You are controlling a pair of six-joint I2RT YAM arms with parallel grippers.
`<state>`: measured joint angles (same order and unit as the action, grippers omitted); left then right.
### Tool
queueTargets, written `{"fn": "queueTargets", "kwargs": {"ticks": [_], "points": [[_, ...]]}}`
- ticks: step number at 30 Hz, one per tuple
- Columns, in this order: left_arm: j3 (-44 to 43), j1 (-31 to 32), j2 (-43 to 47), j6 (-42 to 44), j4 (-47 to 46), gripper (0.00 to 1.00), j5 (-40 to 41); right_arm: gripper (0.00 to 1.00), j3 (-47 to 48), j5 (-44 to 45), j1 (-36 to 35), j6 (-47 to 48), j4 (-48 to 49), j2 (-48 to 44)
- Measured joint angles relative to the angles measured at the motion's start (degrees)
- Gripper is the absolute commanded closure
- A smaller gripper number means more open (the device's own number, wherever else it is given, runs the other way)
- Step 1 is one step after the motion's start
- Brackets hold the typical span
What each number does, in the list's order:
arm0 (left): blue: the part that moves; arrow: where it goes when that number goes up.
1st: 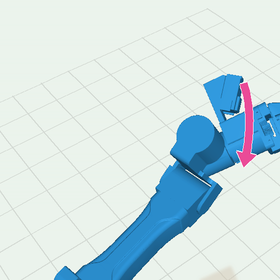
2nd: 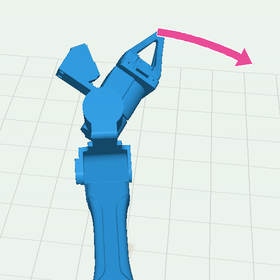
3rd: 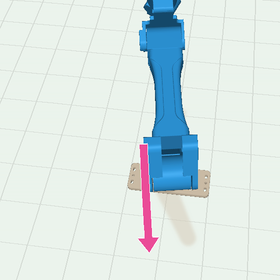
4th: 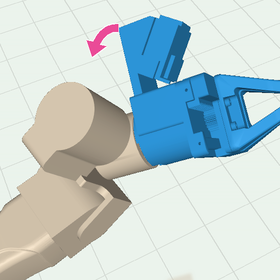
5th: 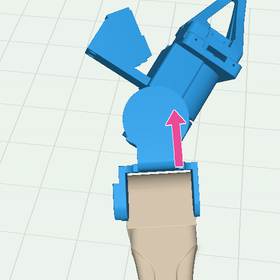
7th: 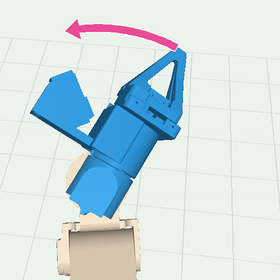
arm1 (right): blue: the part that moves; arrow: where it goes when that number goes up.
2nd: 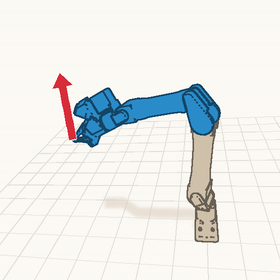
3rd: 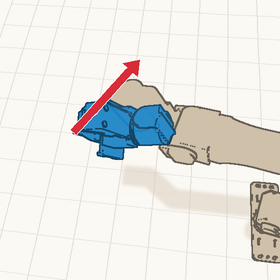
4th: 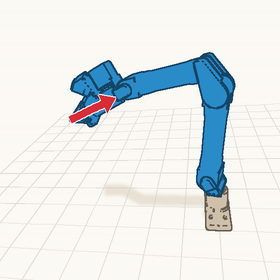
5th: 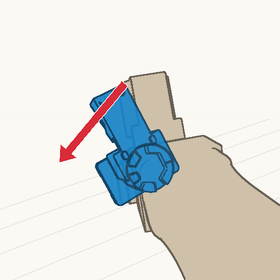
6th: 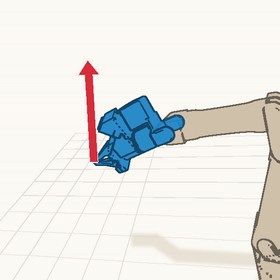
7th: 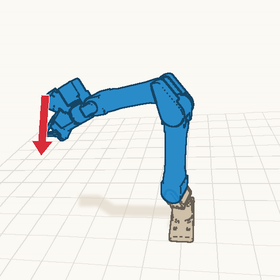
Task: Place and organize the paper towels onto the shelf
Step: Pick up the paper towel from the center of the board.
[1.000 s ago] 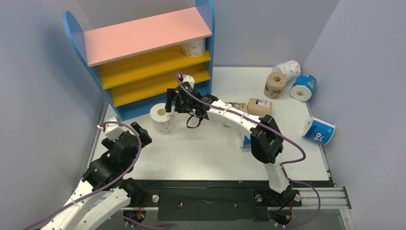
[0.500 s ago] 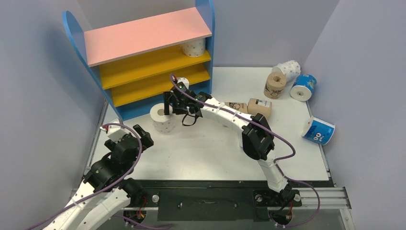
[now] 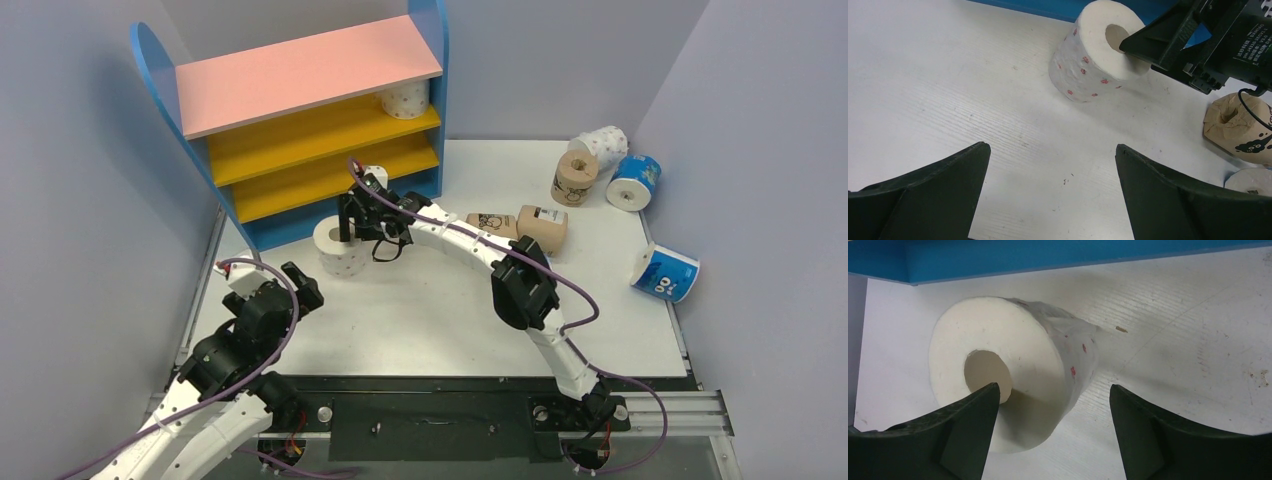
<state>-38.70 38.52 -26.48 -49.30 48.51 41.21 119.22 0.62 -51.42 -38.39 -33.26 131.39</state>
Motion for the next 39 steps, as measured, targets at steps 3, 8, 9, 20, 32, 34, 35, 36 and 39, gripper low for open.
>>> {"fn": "queueTargets", "kwargs": {"ticks": [3, 8, 9, 20, 32, 34, 35, 36, 39], "points": [[0.3, 0.0, 0.0, 0.0, -0.7, 0.04, -0.2, 0.29, 0.8, 0.2, 0.0, 0.0, -0.3, 0.3], [0.6, 0.0, 0.0, -0.2, -1.2, 0.04, -0.3, 0.45, 1.5, 0.2, 0.0, -0.2, -0.6, 0.7], [0.7, 0.0, 0.0, -0.3, -1.2, 0.04, -0.3, 0.47, 1.6, 0.3, 0.0, -0.2, -0.6, 0.7], [0.8, 0.0, -5.2, -3.3, -1.1, 0.04, 0.3, 0.64, -1.9, 0.2, 0.2, -1.3, 2.8, -0.9], [-1.0, 0.0, -13.5, -8.8, -1.3, 0.04, -0.1, 0.66, -25.2, 3.6, 1.9, -0.2, 3.6, -18.3], [-1.0, 0.0, -13.9, -9.4, -1.7, 0.04, -0.8, 0.66, -29.5, 4.4, 2.0, 0.0, 3.6, -21.9], [-1.0, 0.0, -14.2, -9.7, -2.1, 0.04, -1.1, 0.66, -31.0, 4.7, 2.0, 0.0, 3.4, -23.2], [-1.0, 0.0, -14.5, -10.0, -2.5, 0.04, -1.5, 0.66, -32.7, 5.0, 2.0, 0.1, 3.2, -24.7], [-1.0, 0.0, -15.8, -11.0, -3.9, 0.04, -2.5, 0.66, -36.8, 5.6, 2.0, 0.2, 3.0, -28.4]]}}
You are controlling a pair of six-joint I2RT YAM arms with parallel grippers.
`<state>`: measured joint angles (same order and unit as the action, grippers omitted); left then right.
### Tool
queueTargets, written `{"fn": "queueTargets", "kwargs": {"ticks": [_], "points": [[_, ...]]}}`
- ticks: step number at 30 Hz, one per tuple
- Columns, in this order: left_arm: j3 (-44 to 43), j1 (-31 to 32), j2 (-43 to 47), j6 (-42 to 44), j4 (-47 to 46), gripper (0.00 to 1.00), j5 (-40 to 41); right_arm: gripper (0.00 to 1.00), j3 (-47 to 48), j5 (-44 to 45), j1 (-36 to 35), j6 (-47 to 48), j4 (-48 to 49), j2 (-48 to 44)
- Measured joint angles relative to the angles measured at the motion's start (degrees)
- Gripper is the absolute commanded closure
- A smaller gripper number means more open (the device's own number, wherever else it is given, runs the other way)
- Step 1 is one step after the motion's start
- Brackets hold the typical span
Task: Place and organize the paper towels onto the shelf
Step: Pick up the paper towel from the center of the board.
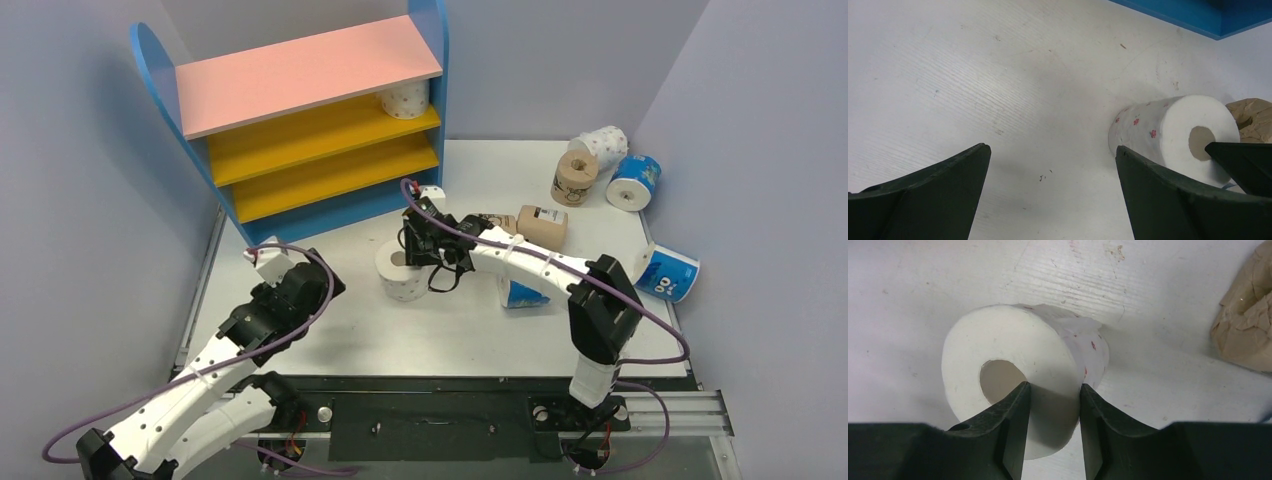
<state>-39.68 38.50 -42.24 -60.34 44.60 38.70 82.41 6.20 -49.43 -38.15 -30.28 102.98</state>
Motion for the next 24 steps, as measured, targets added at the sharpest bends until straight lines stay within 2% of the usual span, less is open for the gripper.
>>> {"fn": "queueTargets", "kwargs": {"ticks": [5, 10, 14, 19, 21, 24], "points": [[0.0, -0.1, -3.0, -1.3, -2.1, 0.04, -2.0, 0.63, -3.4, 0.3, 0.2, 0.0, 0.4, -2.5], [-0.2, -0.4, -5.0, -0.9, -3.1, 0.04, -4.1, 0.36, -5.5, 0.9, 0.5, -0.2, 0.7, -4.7], [-0.1, -0.6, -4.3, -0.6, -4.9, 0.04, -5.7, 0.24, -6.4, 1.0, 1.0, -0.1, 0.7, -8.3], [3.0, -0.7, 1.8, -0.3, -10.2, 0.03, -7.6, 0.20, -7.0, 1.2, 2.1, -0.3, 1.1, -14.0], [3.1, -0.7, 1.4, -0.8, -11.3, 0.03, -7.9, 0.19, -8.6, 1.8, 2.3, -0.7, 2.0, -16.9], [1.7, -0.7, -3.6, -2.7, -11.6, 0.04, -9.0, 0.19, -12.2, 3.8, 2.5, -1.6, 3.2, -21.3]]}}
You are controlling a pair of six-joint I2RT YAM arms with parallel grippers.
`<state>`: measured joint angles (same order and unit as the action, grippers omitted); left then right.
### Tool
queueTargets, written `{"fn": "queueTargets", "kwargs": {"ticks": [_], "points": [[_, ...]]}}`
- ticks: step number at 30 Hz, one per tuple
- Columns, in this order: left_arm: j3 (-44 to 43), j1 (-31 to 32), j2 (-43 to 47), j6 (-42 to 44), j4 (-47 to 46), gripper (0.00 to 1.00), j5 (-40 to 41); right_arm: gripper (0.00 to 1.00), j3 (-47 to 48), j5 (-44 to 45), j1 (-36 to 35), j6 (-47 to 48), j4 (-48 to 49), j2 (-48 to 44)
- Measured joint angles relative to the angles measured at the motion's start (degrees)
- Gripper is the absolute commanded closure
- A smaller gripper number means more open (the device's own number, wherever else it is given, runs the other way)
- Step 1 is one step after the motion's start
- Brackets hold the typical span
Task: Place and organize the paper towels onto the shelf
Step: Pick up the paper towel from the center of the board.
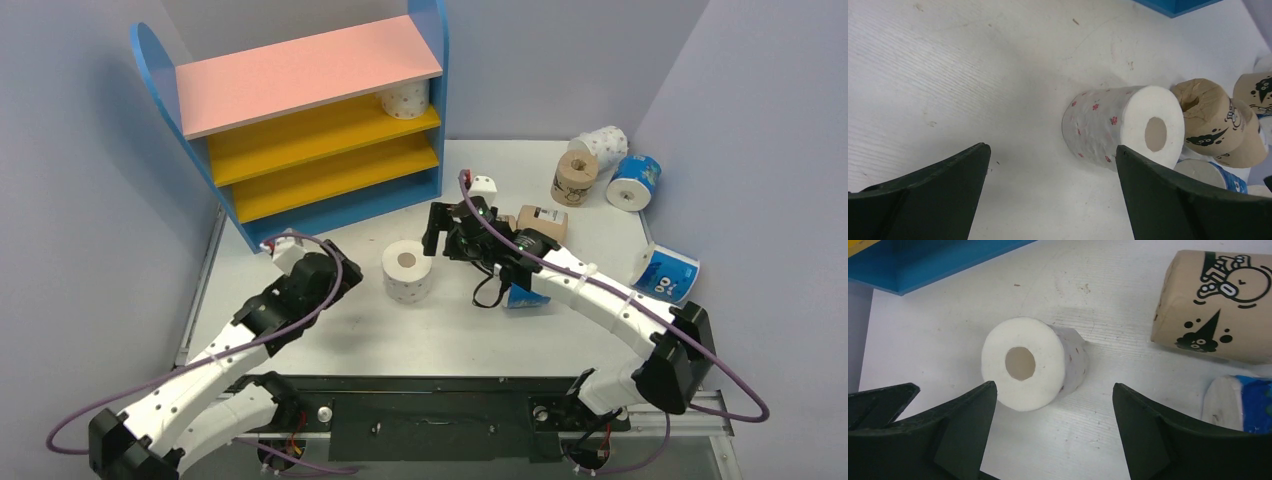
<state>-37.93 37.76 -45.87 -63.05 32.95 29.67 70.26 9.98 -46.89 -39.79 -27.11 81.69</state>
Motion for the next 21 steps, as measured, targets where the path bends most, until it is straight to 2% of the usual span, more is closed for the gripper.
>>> {"fn": "queueTargets", "kwargs": {"ticks": [5, 8, 14, 21], "points": [[-5.7, 0.1, -11.6, -4.9, 1.6, 0.04, -3.6, 0.18, -5.7, 4.0, 0.0, -2.7, 2.3, -5.8], [-7.1, 0.1, -15.3, -7.2, 1.5, 0.04, -6.6, 0.18, -9.7, 5.6, 0.0, -4.4, 4.5, -9.3], [-7.2, 0.2, -16.3, -8.8, 0.1, 0.04, -10.1, 0.18, -15.7, 6.8, 0.1, -5.1, 7.5, -16.0], [-8.1, 1.3, -18.3, -7.2, -3.2, 0.03, -11.7, 0.20, -16.6, 7.2, 0.1, -4.7, 8.3, -16.8]]}}
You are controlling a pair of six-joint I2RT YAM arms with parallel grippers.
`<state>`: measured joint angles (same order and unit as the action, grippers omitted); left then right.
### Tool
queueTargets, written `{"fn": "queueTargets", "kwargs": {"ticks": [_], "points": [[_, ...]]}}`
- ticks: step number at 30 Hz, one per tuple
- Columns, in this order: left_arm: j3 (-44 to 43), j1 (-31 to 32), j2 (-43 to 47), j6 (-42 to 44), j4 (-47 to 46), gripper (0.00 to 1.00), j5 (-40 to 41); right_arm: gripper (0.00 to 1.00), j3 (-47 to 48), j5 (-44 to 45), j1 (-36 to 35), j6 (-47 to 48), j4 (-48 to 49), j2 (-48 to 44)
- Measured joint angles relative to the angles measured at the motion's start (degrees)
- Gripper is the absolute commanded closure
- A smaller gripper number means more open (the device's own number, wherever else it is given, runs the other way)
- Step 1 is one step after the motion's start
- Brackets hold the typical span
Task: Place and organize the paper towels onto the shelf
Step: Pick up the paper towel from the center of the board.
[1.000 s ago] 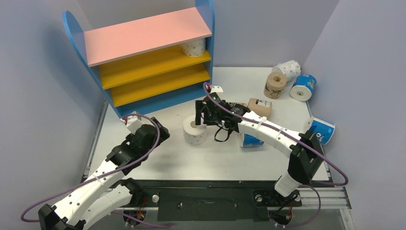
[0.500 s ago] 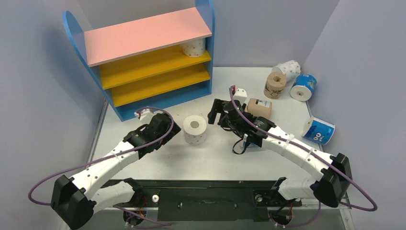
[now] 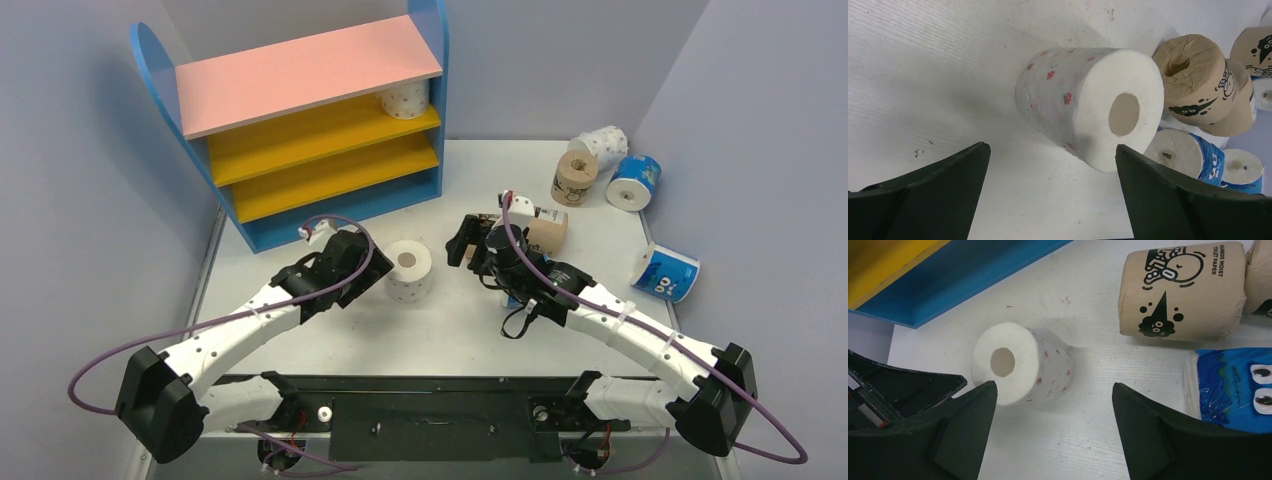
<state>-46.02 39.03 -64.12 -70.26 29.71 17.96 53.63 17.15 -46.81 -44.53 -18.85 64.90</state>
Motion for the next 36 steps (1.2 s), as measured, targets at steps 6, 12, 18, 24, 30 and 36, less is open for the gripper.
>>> {"fn": "queueTargets", "kwargs": {"ticks": [6, 12, 18, 24, 30, 36], "points": [[-3.5, 0.3, -6.9, 1.9, -0.3, 0.03, -1.7, 0.20, -2.3, 0.1, 0.0, 0.4, -0.1, -0.1], [-4.0, 0.3, -9.1, 3.5, -0.4, 0.10, -2.2, 0.21, -2.9, 0.2, 0.0, 0.7, -0.1, -0.9], [-7.3, 0.3, -12.4, 4.9, -0.5, 0.13, -2.1, 0.21, -3.5, 0.3, 0.0, 1.0, 0.0, -1.3], [-8.9, 0.3, -14.5, 5.5, -0.4, 0.20, -1.7, 0.22, -4.7, 0.2, 0.0, 1.3, 0.1, -1.3], [-9.2, 0.3, -16.0, 5.8, -0.4, 0.30, -1.7, 0.23, -5.0, 0.2, 0.0, 1.6, 0.1, -1.4], [-9.2, 0.3, -16.0, 5.8, -0.5, 0.45, -1.5, 0.23, -5.1, 0.2, 0.0, 2.1, 0.5, -1.4]]}}
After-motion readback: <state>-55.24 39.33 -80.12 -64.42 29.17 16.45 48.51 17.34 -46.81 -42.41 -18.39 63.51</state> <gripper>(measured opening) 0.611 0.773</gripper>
